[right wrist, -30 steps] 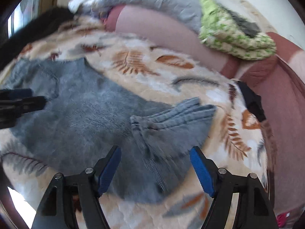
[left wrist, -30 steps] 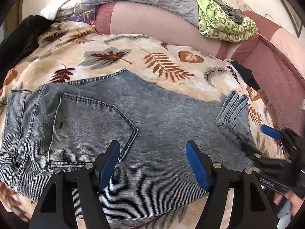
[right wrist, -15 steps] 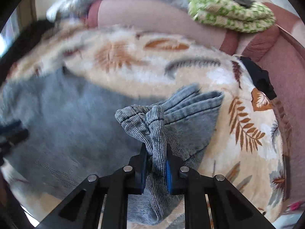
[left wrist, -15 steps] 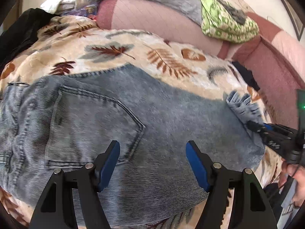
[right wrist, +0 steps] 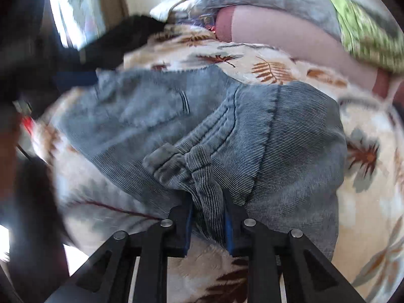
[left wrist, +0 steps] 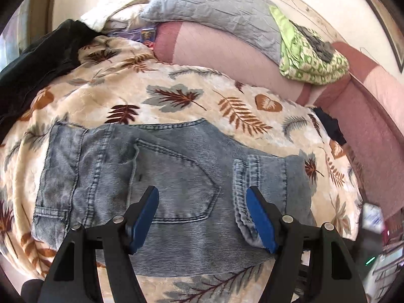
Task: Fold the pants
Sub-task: 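Lift the leg hems with the right tool and fold them toward the waistband, then lay the hems on the seat with the right tool and release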
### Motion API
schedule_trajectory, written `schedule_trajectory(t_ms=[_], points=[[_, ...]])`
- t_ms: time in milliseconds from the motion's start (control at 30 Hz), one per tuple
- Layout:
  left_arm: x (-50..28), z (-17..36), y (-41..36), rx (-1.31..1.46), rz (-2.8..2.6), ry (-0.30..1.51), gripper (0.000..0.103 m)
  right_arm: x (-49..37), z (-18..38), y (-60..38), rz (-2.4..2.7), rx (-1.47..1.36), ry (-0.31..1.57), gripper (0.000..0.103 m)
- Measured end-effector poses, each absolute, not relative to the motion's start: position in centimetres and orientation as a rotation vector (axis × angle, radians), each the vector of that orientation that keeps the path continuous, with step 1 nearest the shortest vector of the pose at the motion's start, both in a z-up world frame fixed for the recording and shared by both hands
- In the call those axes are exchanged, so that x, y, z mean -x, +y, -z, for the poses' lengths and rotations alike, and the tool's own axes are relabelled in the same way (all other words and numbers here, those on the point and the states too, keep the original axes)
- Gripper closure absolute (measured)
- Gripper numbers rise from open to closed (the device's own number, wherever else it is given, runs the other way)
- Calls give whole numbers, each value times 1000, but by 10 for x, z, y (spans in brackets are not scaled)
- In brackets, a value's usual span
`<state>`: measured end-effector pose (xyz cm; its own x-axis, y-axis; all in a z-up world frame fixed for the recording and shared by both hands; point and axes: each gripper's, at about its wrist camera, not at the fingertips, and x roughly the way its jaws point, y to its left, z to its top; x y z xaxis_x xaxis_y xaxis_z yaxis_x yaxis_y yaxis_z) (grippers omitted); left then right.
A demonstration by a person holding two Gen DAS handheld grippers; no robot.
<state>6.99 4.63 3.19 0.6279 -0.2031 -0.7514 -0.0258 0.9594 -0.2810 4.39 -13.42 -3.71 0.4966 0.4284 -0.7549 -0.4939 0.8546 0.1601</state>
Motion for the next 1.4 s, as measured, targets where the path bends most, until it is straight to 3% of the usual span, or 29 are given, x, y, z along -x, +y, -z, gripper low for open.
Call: schedule_trajectory(t_ms=[33, 100, 267, 433, 500, 667, 767, 800, 833, 967, 1033, 1167, 1333, 1400], points=[[-75, -34, 38, 275, 124, 896, 30, -41, 30, -142, -564, 51, 866, 44], [-82, -38, 23, 268, 153, 903, 30, -36, 18, -165, -561, -53, 827, 30], [-101, -46, -35, 233, 297, 939, 30, -37, 13, -241, -544, -459, 814, 30], [-116, 14, -83, 11, 225, 1125, 30, -63, 18, -303, -423, -630, 851, 30], [-115, 41, -87, -49, 175, 1183, 29, -86, 16, -307, -431, -644, 872, 31], [-107, 38, -86, -56, 164, 1143, 28, -169, 24, -274, -417, -491, 1000, 32], [-109, 39, -84, -63, 166, 1143, 27, -213, 42, -250, -390, -381, 1103, 51], [-109, 40, -85, -65, 168, 1141, 27, -221, 50, -246, -367, -330, 1137, 80], [-109, 39, -84, -62, 173, 1139, 27, -227, 58, -246, -310, -300, 1155, 81], [-107, 24, -82, -34, 180, 1092, 28, -223, 59, -263, -271, -448, 1092, 75], [-109, 2, -79, 14, 216, 1032, 28, -206, 53, -274, -312, -504, 1042, 56], [-139, -16, -75, 60, 187, 986, 28, -158, 39, -296, -349, -594, 996, 56], [-190, 49, -88, -22, 109, 1207, 27, -102, 49, -283, -560, -693, 1025, 56], [-193, 50, -85, -4, 86, 1180, 26, -98, 84, -271, -510, -602, 1149, 61]])
